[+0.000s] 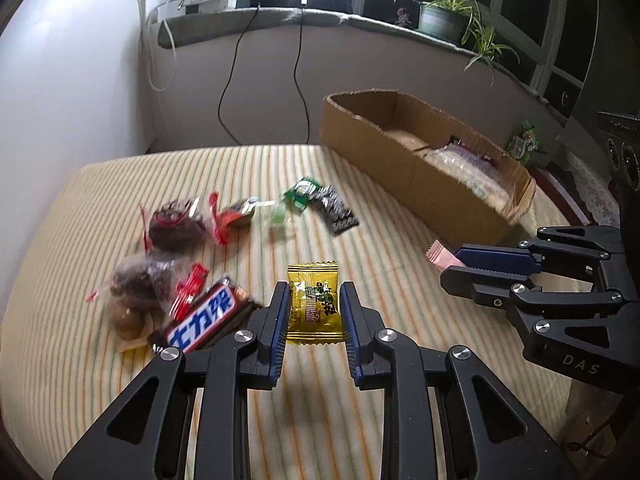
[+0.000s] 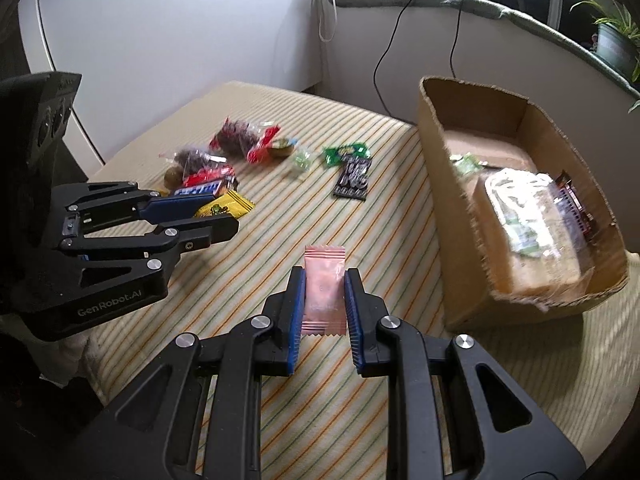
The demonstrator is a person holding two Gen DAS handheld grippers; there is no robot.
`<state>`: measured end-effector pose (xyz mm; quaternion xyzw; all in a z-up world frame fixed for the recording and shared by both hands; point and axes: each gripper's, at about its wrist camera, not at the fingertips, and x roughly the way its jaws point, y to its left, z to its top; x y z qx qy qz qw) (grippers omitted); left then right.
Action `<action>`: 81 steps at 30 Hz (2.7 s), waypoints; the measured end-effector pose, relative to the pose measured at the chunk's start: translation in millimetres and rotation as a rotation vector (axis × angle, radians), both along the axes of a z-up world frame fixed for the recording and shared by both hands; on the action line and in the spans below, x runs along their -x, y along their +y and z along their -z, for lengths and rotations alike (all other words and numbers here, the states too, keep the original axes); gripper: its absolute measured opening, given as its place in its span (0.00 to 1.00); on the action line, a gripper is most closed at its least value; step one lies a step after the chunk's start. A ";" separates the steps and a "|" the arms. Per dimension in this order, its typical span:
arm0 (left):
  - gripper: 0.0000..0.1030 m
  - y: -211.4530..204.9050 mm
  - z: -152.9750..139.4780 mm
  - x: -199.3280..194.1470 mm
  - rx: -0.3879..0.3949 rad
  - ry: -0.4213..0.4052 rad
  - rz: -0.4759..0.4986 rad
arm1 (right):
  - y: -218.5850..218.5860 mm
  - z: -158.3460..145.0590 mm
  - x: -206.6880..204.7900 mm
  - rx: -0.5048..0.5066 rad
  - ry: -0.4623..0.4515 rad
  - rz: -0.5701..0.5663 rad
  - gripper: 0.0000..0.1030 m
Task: Organize snacks
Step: 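Carry the yellow and pink candies over the box and lower them, then open both grippers and move them back to the snack pile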
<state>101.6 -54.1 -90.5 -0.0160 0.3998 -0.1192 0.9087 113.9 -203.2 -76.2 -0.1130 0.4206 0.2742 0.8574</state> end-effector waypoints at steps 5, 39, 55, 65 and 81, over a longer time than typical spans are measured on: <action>0.23 -13.7 -14.2 -13.5 0.005 -0.035 0.023 | -9.9 -17.0 -8.4 -0.020 -0.030 0.016 0.20; 0.23 -109.0 -45.5 -139.7 0.002 -0.108 0.154 | -103.3 -48.4 -136.6 0.009 -0.095 0.213 0.20; 0.23 -124.0 -38.0 -156.8 -0.008 -0.080 0.178 | -114.2 -37.7 -151.7 0.015 -0.061 0.235 0.20; 0.27 -124.5 -39.6 -156.4 -0.019 -0.082 0.177 | -119.3 -38.5 -151.7 0.021 -0.068 0.267 0.38; 0.36 -111.8 -59.9 -131.4 -0.012 -0.117 0.163 | -115.8 -55.1 -131.7 0.030 -0.104 0.289 0.73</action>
